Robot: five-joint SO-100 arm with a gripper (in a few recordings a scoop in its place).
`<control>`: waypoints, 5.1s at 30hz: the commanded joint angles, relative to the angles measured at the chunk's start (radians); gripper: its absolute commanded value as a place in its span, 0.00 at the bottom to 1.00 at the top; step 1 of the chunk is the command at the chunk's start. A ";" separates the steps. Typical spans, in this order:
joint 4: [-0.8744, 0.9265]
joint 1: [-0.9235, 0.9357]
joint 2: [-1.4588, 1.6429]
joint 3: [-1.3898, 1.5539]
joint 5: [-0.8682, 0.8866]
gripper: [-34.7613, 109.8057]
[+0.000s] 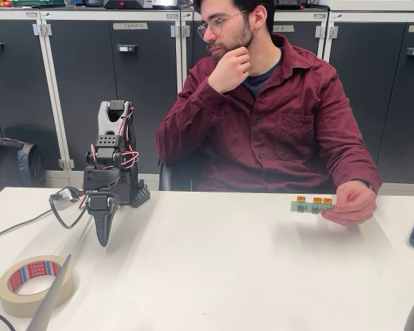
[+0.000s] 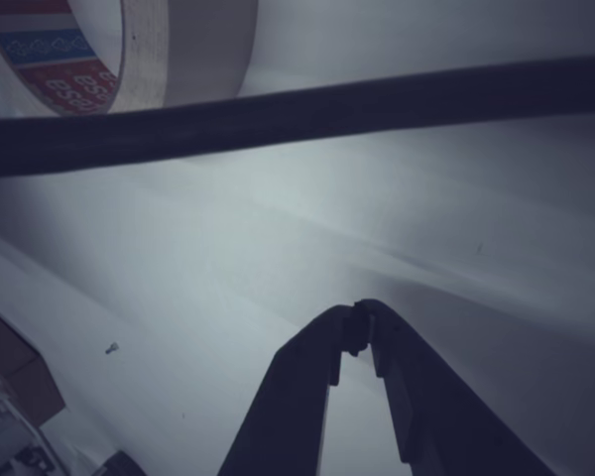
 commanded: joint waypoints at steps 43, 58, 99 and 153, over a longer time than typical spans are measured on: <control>-0.015 -0.005 -0.057 -0.064 -0.021 0.21; 0.213 -0.067 -0.101 -0.393 0.060 0.21; 1.243 -0.793 -1.476 -2.827 -0.333 0.21; 0.953 -0.966 -1.522 -2.749 -1.172 0.21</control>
